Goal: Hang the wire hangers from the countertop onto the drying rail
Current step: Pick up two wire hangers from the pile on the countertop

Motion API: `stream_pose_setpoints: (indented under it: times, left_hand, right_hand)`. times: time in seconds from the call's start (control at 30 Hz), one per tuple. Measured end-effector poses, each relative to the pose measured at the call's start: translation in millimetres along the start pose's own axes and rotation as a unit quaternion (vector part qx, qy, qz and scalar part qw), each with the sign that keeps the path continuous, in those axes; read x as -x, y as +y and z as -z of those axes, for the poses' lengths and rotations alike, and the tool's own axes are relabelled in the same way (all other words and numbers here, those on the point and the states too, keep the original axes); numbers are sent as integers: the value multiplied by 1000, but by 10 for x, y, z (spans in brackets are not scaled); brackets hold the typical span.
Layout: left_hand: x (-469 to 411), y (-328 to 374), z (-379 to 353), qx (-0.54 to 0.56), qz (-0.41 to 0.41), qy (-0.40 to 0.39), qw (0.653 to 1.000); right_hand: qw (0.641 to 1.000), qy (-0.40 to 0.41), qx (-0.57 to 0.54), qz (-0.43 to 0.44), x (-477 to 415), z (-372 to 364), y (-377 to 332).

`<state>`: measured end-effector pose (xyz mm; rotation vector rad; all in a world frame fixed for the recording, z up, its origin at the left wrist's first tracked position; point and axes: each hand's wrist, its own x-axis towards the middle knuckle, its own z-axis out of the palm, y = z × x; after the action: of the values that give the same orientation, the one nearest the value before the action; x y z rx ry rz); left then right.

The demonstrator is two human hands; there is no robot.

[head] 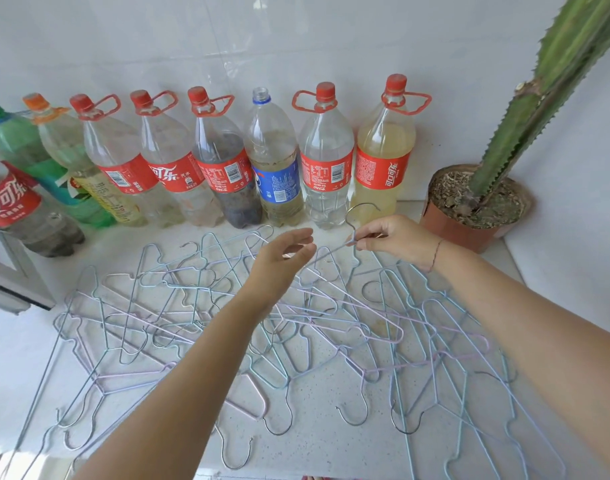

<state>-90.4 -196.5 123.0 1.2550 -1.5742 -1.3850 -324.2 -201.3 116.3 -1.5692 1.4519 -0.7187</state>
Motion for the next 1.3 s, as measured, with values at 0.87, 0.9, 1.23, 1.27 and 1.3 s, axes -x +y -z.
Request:
stream_pose_setpoints:
  times: [0.87, 0.9, 1.23, 1.27, 1.3]
  left_hand:
    - [361, -437, -361, 141, 137, -79, 977]
    - [378, -452, -388, 140, 140, -85, 977]
    - [643, -445, -450, 130, 143, -102, 976]
    - [679, -436, -433, 130, 141, -101, 976]
    - [715, -428, -417, 130, 139, -99, 977]
  right_hand:
    - [932, 205, -11, -298, 2190, -643, 1260]
    - [936, 183, 11, -300, 2226, -700, 1265]
    - [934, 145, 146, -292, 2252, -972, 1282]
    - [935, 149, 140, -289, 2255, -973, 1271]
    - [937, 156, 125, -287, 2263, -970, 1262]
